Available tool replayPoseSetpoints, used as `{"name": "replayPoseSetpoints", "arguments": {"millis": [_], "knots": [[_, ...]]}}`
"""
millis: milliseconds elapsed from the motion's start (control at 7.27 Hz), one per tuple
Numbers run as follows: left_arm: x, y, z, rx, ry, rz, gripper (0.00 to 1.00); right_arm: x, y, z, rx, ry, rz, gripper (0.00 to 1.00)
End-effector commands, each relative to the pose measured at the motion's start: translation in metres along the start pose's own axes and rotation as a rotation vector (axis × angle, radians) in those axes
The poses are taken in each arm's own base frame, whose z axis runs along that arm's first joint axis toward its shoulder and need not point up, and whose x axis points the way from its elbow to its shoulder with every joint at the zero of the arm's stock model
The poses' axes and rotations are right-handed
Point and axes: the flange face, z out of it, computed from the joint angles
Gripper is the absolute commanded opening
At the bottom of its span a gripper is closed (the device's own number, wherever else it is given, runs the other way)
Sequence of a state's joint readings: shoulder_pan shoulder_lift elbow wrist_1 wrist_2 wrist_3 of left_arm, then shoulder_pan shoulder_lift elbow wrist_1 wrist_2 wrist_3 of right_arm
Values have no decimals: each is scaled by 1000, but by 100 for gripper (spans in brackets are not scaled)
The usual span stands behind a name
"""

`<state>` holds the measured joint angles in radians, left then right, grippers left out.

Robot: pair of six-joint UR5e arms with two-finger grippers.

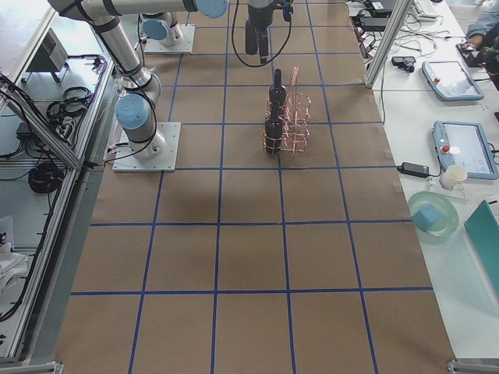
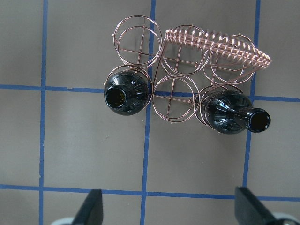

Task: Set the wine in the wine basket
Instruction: 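Lift the bottle with the left gripper and stand it upright on the table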

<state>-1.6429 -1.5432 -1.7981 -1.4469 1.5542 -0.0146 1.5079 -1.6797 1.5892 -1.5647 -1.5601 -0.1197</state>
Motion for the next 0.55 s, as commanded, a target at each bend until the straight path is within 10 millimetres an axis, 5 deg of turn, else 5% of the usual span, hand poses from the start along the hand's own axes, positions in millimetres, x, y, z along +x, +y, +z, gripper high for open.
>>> {"name": "replayPoseSetpoints", "arguments": {"millis": [0, 412], "knots": [[0, 13, 20, -42, -5, 3, 0, 0, 0, 0, -2, 0, 0, 100], [1, 11, 33, -73, 3, 1, 0, -1, 0, 0, -2, 0, -1, 100]]}}
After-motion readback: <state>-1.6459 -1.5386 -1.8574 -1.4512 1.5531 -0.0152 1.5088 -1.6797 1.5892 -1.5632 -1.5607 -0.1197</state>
